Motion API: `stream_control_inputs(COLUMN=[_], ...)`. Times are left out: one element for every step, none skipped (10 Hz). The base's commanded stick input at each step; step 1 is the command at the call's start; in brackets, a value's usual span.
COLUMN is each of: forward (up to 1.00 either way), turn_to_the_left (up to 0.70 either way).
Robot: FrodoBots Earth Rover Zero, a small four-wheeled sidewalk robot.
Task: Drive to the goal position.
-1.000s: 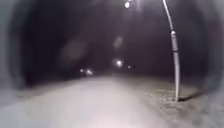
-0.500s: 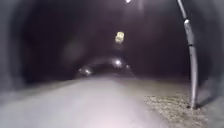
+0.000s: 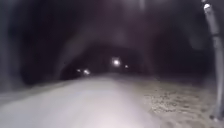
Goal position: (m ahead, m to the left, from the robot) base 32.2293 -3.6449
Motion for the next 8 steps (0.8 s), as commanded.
stream_control_inputs(forward=[1.0,1.0,1.0,1.0,1.0,1.0,1.0,1.0], turn_to_the_left=[0.0,0.0,0.0,0.0,0.06,0.3,0.37,0.4])
